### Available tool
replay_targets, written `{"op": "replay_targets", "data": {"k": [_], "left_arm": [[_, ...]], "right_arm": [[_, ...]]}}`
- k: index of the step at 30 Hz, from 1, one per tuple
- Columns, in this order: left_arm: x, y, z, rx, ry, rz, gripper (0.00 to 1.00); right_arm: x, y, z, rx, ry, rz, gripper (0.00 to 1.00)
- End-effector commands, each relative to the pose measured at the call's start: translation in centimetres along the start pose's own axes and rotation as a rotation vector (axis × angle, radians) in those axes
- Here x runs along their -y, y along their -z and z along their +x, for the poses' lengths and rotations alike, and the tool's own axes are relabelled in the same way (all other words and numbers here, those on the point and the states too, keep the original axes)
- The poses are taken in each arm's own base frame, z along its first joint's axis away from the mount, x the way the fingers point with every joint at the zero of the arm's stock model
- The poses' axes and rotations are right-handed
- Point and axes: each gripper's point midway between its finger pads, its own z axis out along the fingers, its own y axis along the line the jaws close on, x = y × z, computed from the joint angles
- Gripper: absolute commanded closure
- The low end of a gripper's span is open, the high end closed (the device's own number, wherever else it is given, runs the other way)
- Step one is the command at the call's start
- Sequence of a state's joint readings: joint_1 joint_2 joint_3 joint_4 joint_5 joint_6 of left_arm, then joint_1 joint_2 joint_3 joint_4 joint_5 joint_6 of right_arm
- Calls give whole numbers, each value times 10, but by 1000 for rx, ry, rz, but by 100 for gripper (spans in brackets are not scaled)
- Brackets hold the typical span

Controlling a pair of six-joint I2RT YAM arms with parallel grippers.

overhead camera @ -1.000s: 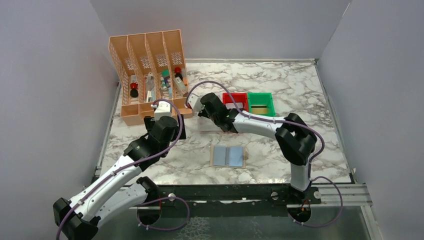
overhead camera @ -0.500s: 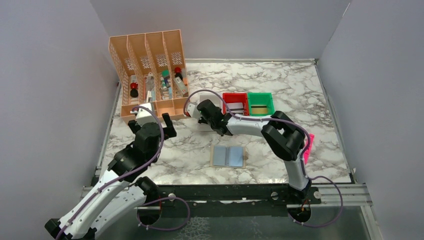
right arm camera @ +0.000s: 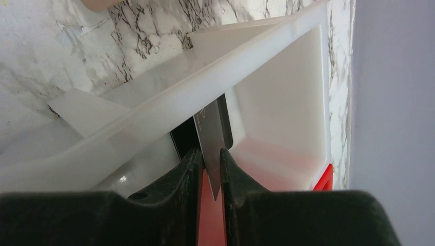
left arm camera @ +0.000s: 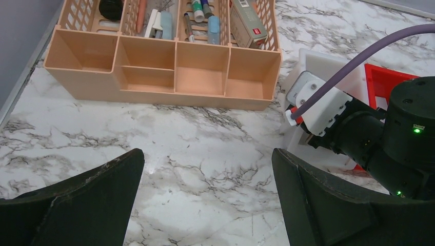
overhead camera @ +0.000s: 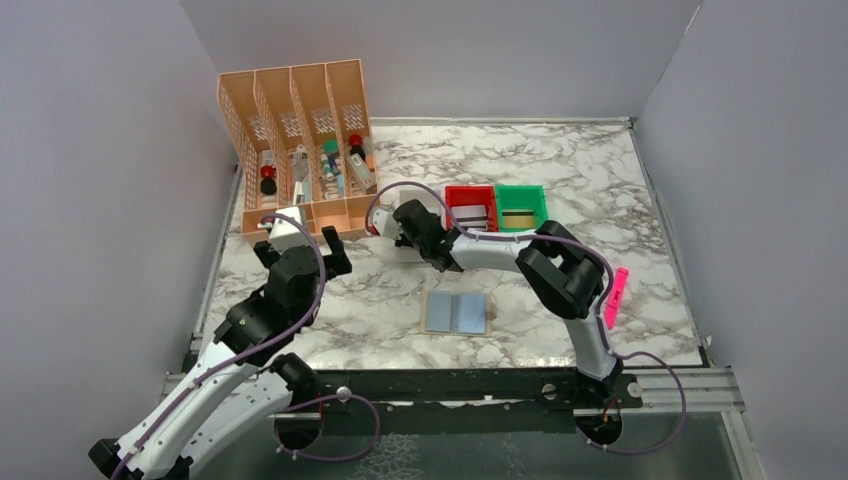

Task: Take the credit cards out of the card holder

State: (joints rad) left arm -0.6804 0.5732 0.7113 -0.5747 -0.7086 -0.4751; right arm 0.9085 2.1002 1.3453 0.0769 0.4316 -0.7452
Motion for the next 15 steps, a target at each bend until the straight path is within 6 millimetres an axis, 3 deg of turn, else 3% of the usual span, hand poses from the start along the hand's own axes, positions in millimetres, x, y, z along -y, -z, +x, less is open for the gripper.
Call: {"op": "replay_targets", "data": {"k": [1, 9, 13, 15], "left_arm": [[-5, 0, -4, 15, 9, -29, 1], [-4, -1, -2, 7, 3, -27, 1], [-4, -2, -1, 3, 1, -28, 1], [-4, -3, 0, 0, -3, -31, 1]], "right_arm": [[2, 2, -12, 50, -35, 3, 74], [27, 40, -41, 178, -237, -1, 63], [57, 75, -51, 245, -395, 54, 62], [63, 96, -53, 282, -517, 47, 60]]}}
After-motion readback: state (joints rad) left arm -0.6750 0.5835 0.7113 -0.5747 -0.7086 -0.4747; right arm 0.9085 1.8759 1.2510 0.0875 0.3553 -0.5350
